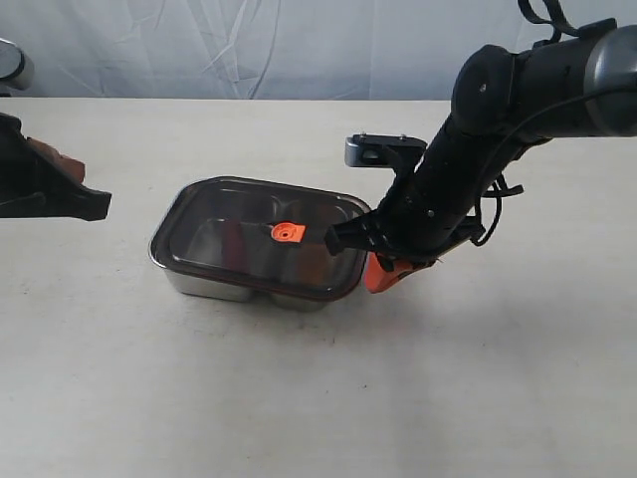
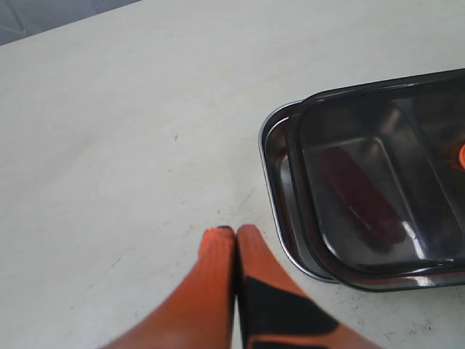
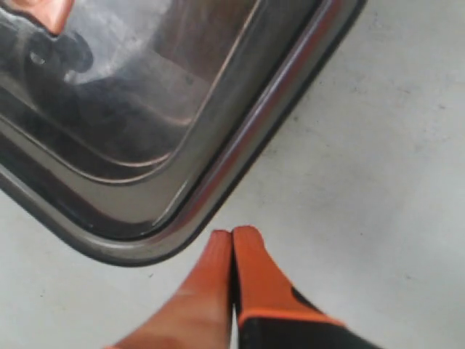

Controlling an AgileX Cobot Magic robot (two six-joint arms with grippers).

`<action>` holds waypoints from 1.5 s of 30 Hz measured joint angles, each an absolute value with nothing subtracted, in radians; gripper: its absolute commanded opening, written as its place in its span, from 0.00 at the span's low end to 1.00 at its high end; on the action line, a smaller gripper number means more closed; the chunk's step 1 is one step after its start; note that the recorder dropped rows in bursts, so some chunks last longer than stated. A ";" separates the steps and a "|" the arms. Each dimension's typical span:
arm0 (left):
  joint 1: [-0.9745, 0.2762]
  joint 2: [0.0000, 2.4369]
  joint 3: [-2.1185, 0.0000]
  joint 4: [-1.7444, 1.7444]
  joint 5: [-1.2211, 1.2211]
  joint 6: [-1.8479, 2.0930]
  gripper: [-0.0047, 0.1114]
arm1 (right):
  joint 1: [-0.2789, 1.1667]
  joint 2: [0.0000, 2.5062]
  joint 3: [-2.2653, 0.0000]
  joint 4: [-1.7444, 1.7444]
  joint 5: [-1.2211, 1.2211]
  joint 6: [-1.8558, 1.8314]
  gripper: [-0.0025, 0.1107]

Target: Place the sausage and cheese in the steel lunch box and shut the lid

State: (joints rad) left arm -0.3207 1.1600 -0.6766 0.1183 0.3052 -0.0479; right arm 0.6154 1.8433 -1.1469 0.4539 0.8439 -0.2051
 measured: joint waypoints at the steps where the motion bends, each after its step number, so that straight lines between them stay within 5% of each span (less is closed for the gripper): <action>1: -0.321 1.160 -0.677 0.118 0.305 -0.048 0.04 | 0.615 1.843 -1.147 0.456 0.839 -0.205 0.02; 45: -0.321 1.160 -0.677 0.109 0.305 -0.048 0.04 | 0.615 1.843 -1.147 0.480 0.681 -0.205 0.02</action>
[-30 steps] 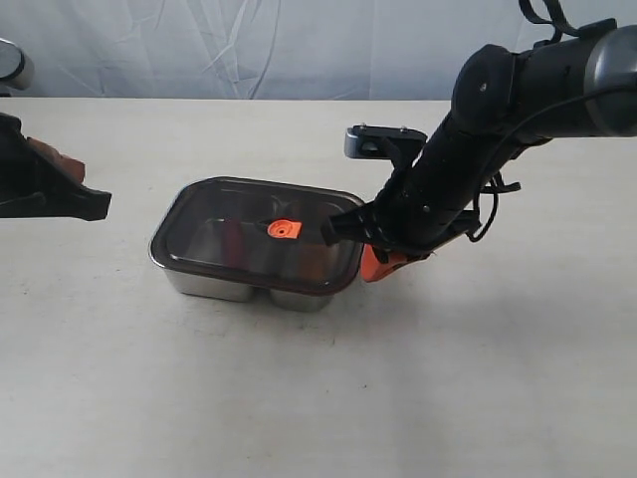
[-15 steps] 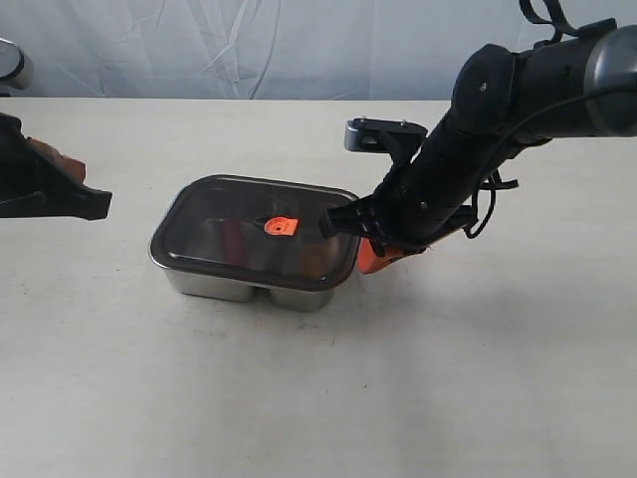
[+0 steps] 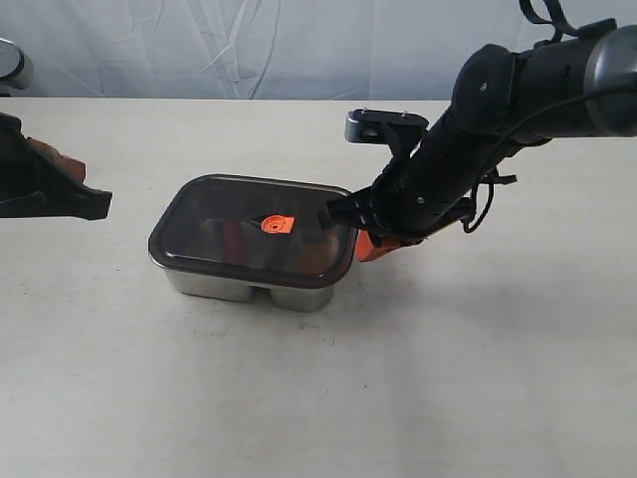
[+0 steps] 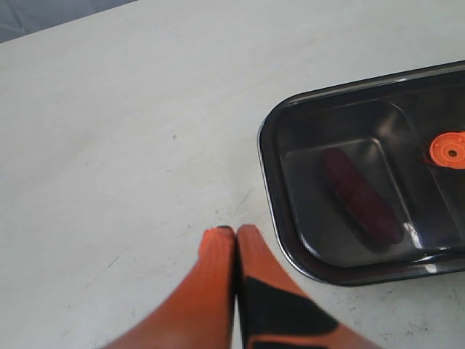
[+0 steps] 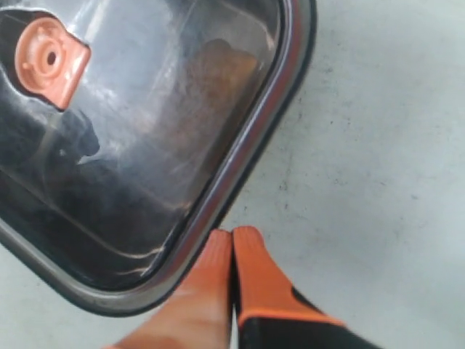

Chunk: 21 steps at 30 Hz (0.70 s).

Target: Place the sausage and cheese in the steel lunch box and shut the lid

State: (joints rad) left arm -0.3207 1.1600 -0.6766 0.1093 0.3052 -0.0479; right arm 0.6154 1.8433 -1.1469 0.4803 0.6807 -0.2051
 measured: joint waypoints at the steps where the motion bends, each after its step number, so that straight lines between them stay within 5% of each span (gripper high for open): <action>1: -0.321 1.160 -0.677 0.109 0.305 -0.048 0.04 | 0.615 1.843 -1.147 0.480 0.676 -0.205 0.02; 21: -0.321 1.160 -0.677 0.109 0.305 -0.048 0.04 | 0.615 1.882 -1.158 0.435 0.642 -0.205 0.02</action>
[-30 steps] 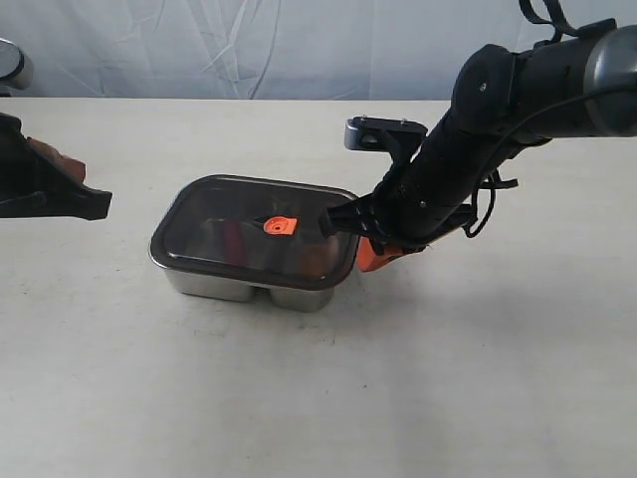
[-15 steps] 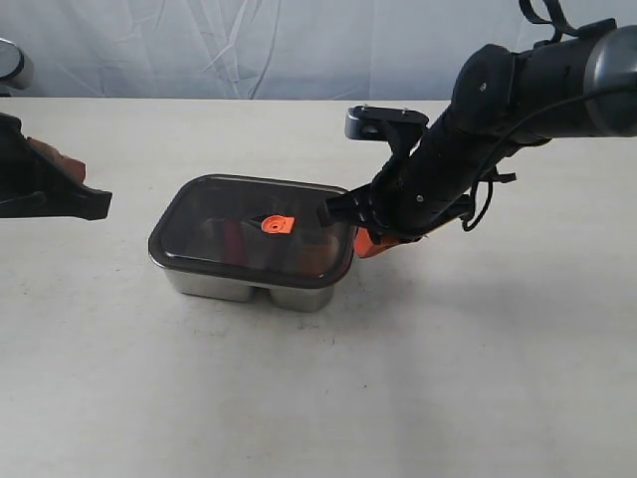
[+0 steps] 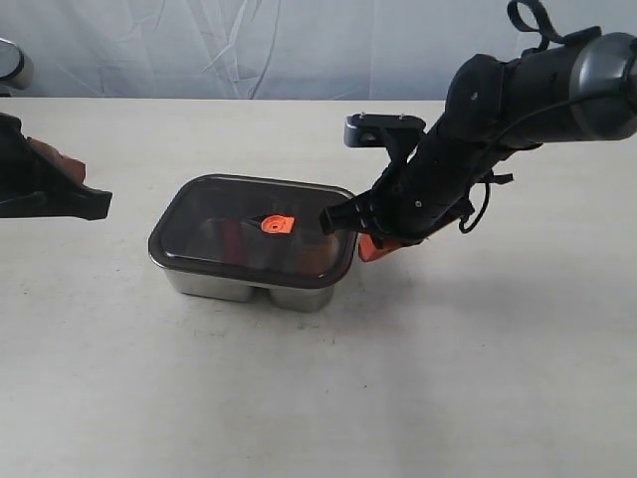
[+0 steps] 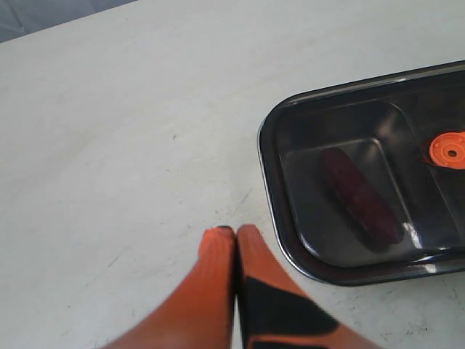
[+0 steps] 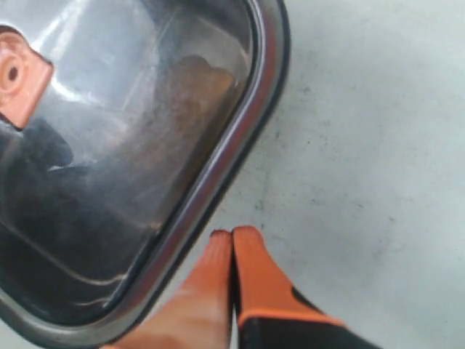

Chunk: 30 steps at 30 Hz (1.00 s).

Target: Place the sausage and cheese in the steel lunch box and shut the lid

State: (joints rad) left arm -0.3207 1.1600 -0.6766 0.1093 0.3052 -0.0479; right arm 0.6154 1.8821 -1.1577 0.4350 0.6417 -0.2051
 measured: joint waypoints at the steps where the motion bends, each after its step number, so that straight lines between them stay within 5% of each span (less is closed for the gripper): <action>1: -0.321 1.160 -0.677 0.109 0.305 -0.048 0.04 | 0.615 1.895 -1.162 0.438 0.650 -0.205 0.02; 24: -0.321 1.160 -0.677 0.109 0.305 -0.048 0.04 | 0.615 1.949 -1.246 0.449 0.740 -0.200 0.02; 30: -0.321 1.160 -0.677 0.109 0.305 -0.048 0.04 | 0.619 1.947 -1.248 0.189 0.773 -0.024 0.02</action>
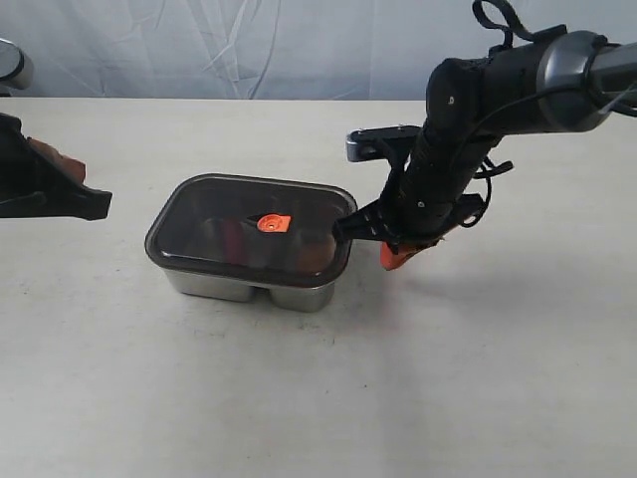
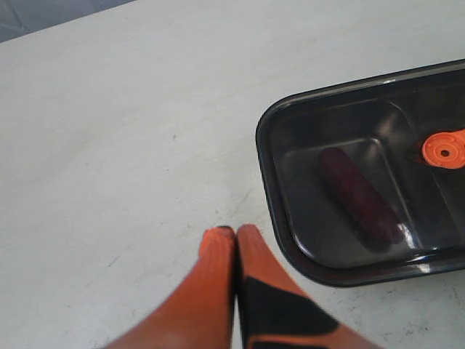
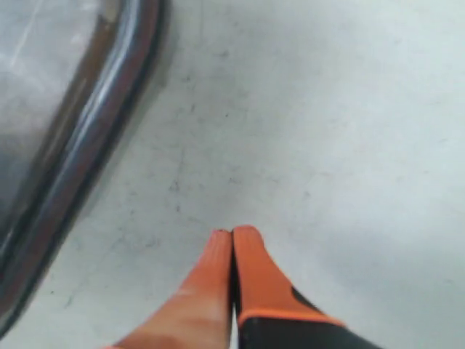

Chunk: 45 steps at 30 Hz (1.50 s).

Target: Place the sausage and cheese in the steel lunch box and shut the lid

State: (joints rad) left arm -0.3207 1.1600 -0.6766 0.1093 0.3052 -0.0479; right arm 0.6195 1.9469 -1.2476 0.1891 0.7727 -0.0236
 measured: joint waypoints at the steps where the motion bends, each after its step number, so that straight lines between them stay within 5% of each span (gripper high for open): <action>1: -0.321 1.160 -0.677 0.109 0.305 -0.048 0.04 | 0.619 1.936 -1.248 0.152 0.762 0.000 0.02; 9: -0.321 1.362 -0.720 0.024 0.290 -0.044 0.04 | 0.620 1.797 -1.248 0.267 0.630 -0.029 0.02; 20: -0.321 1.538 -0.849 -0.056 0.241 0.060 0.04 | 0.622 1.873 -1.248 0.560 0.583 -0.258 0.02; 31: -0.319 1.692 -0.857 -0.629 0.311 0.643 0.04 | 0.622 1.944 -1.252 0.649 0.585 -0.322 0.02; 45: -0.319 1.770 -0.889 -0.682 0.285 0.663 0.04 | 0.615 2.023 -1.275 0.691 0.623 -0.322 0.02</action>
